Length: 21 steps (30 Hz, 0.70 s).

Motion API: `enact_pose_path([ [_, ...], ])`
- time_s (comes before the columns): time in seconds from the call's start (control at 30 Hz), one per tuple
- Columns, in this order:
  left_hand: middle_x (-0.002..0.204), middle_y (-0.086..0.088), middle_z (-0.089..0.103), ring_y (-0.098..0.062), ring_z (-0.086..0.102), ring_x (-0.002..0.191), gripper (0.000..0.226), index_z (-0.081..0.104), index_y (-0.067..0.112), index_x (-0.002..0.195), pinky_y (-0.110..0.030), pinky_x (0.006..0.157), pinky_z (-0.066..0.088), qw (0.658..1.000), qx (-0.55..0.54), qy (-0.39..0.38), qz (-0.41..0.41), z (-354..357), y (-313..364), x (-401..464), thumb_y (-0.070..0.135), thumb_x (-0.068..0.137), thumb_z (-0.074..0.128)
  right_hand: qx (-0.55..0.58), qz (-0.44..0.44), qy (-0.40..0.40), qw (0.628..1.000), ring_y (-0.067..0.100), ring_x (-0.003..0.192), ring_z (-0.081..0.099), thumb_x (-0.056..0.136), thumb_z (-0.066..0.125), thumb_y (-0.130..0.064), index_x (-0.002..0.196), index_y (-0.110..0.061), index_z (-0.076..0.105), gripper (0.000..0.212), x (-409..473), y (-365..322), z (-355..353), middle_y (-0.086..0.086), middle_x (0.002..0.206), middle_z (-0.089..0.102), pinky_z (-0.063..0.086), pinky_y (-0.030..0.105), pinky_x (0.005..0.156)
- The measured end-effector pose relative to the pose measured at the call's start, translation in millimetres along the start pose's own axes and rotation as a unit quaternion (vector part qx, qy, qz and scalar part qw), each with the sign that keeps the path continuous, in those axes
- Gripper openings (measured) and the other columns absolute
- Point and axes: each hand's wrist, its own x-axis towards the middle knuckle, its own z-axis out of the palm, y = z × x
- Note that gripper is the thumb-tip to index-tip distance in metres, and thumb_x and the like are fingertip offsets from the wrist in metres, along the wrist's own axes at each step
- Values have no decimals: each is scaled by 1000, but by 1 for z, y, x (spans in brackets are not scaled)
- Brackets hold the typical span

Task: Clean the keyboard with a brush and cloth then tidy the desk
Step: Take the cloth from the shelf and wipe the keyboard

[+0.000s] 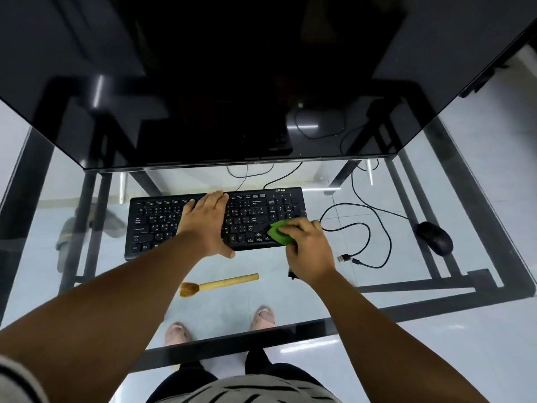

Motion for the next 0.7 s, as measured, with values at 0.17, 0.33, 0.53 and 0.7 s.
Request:
enact_pose_path([
  [0.17, 160, -1, 7, -24, 12, 147, 141, 0, 16, 154, -45, 120, 10, 1000, 31, 4, 0, -5, 4, 2, 72, 49, 76, -1, -91, -70, 993, 17, 104, 43, 82, 55, -10, 120, -27, 68, 43, 11, -21, 4, -12, 120, 56, 54, 31, 73],
  [0.33, 160, -1, 8, -23, 11, 147, 140, 0, 17, 154, -44, 121, 9, 1000, 28, 3, -1, -5, 4, 1, 71, 49, 77, 34, 11, 38, 999, 24, 95, 55, 74, 58, -10, 106, -19, 76, 38, 1, 18, -2, -3, 108, 64, 57, 36, 74],
  [0.53, 158, 0, 10, -22, 12, 147, 142, 2, 16, 153, -44, 120, 9, 1000, 28, -2, -10, -9, 9, 1, 68, 47, 80, 10, 75, 59, 995, 32, 104, 53, 82, 59, -6, 122, -11, 67, 41, 7, 17, 0, 8, 123, 60, 50, 38, 92],
  [0.7, 158, 0, 10, -22, 12, 147, 142, 1, 16, 153, -44, 120, 9, 1000, 25, -5, -18, -10, 11, 0, 67, 47, 80, -20, 86, 38, 995, 31, 108, 48, 91, 50, -6, 130, -10, 60, 41, 70, 12, -5, 8, 130, 56, 43, 32, 98],
])
